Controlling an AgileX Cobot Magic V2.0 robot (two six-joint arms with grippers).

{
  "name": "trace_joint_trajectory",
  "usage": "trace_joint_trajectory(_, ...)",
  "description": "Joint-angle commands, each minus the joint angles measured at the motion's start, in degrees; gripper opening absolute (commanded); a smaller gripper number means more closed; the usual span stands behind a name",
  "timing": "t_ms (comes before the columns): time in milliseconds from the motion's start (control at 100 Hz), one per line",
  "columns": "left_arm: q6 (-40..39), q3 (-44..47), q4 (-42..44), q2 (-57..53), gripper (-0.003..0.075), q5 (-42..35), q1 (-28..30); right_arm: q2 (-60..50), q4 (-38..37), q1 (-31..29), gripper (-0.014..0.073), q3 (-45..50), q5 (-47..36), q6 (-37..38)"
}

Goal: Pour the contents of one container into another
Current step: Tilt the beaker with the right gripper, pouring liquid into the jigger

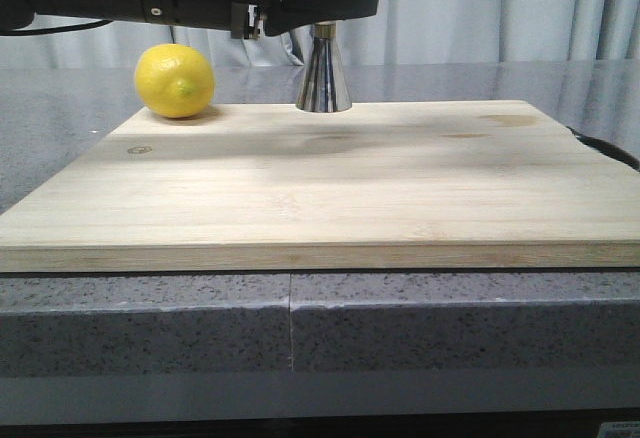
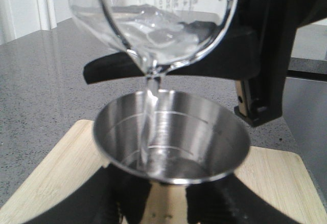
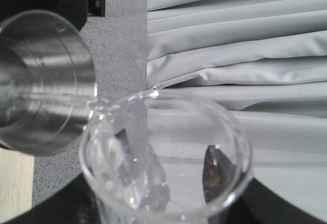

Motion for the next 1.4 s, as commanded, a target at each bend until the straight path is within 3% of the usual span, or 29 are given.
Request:
trace_joint_trajectory(0, -0.49, -1.79, -5.12, -3.44, 0.0260, 6.20, -0.33, -1.94, -2.18, -0.04, 0.0314, -2.13, 0.24, -0.03)
trace_joint_trajectory(1390, -0.49, -1.79, -5.12, -3.44, 0.0260, 6.20, -0.33, -1.94, -10.75, -0.04, 0.0314, -2.13, -0.21, -0.03)
